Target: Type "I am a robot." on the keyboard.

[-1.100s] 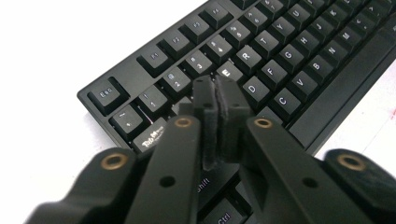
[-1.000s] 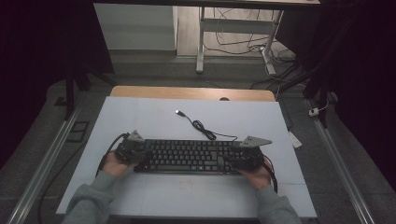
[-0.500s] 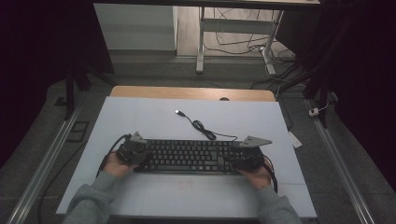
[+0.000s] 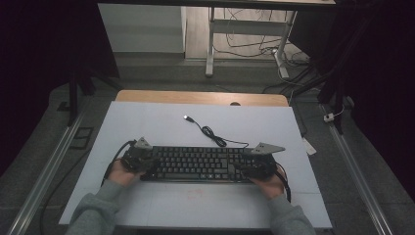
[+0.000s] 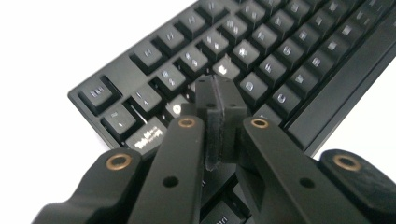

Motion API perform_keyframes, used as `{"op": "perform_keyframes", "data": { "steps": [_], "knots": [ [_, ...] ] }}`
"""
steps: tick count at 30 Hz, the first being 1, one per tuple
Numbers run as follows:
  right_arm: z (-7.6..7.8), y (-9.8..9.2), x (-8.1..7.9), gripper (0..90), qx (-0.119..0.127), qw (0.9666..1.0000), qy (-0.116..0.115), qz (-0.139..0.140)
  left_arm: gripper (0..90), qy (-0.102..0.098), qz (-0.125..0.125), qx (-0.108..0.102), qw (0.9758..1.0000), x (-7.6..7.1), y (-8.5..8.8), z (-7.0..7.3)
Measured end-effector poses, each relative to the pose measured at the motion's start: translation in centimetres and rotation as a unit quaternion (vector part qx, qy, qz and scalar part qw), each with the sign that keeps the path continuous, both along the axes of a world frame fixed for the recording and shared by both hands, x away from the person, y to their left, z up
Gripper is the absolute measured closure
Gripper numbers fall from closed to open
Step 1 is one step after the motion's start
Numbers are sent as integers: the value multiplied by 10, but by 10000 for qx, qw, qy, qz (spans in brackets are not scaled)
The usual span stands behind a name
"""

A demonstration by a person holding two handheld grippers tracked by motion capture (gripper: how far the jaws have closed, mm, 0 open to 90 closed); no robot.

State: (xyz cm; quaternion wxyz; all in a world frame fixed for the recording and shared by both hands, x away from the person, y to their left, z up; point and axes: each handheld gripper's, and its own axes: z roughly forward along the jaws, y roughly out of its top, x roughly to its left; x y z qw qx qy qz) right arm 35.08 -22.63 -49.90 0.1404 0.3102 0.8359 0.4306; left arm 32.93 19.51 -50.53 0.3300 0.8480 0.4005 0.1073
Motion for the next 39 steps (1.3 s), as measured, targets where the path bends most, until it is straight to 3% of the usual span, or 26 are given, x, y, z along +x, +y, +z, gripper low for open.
{"op": "perform_keyframes", "data": {
  "steps": [4, 11, 15, 23, 39],
  "knots": [
    [0, 0, 0, 469, 20, 10000, -4, 4, 855, -158, 179, -279, 9993, -1, 5, 5],
    [0, -1, 0, 468, 19, 10000, -13, -10, 556, -345, 626, -748, 9946, -1, 16, 11],
    [1, -1, 0, 468, 18, 10000, -17, -8, 470, -330, 714, -795, 9937, 0, 18, 11],
    [1, -2, 0, 466, 20, 10000, -17, -22, 415, -309, 671, -781, 9942, 0, 15, 10],
    [1, -2, 0, 465, 40, 10000, -24, -27, 403, -325, 601, -823, 9943, -1, 13, 12]
  ]
}}
